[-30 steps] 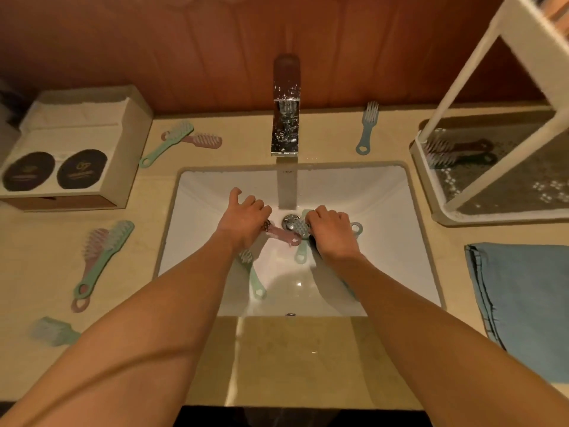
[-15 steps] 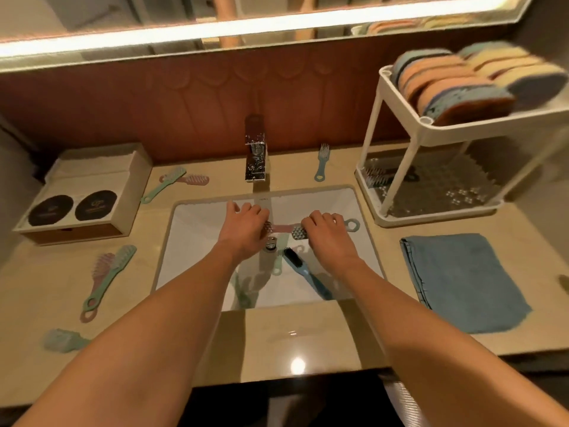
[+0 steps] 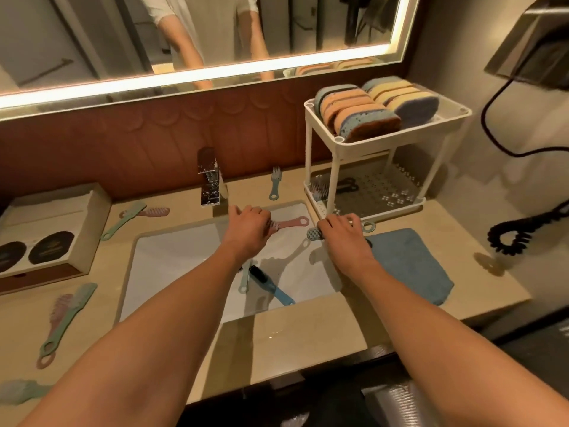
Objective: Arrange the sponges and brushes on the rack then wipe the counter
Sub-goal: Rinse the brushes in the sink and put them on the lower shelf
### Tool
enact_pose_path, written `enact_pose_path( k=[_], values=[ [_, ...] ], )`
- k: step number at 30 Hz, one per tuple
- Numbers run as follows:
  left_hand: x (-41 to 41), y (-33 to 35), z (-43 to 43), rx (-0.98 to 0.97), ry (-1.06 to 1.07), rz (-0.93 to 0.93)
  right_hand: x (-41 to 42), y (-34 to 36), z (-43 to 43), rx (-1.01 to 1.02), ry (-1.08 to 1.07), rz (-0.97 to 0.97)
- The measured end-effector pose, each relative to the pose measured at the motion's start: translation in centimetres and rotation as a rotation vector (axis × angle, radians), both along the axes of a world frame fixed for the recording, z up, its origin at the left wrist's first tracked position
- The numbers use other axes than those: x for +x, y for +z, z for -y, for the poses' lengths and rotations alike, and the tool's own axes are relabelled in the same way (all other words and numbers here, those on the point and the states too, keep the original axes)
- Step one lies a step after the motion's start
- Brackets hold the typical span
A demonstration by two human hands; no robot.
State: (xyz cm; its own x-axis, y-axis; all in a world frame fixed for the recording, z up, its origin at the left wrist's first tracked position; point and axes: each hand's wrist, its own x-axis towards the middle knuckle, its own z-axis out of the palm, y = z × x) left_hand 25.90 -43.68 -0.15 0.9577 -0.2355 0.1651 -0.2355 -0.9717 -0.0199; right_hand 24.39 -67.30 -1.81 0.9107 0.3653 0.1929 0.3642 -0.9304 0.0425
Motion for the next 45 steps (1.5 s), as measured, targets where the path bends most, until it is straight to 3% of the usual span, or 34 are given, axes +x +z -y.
enact_pose_path(
  k=[22,29,36,40,43,45],
  values=[
    [9.1,-1.7,8.8,-0.005,-0.042,-0.049,7.2,-2.0,7.7,0.191,-0.195,-0.054],
    [12.3,-3.9,11.7,-0.033,-0.060,-0.055,10.3,-2.3,7.2,0.065,-0.214,-0.187],
    [14.8,-4.1,13.8,-0.406,-0.039,-0.220,12.5,-2.9,7.1,0.079,-0.188,-0.216],
    [16.7,-8.1,13.4,-0.565,0.013,-0.249,13.2,-3.7,6.9,0.145,-0.142,-0.259],
    [15.3,-6.1,13.9,-0.620,0.086,-0.242,14.5,-4.4,6.7,0.274,-0.192,-0.433],
    [14.7,-5.4,14.1,-0.535,0.053,-0.254,15.2,-5.0,6.5,0.345,-0.202,-0.437]
  ],
)
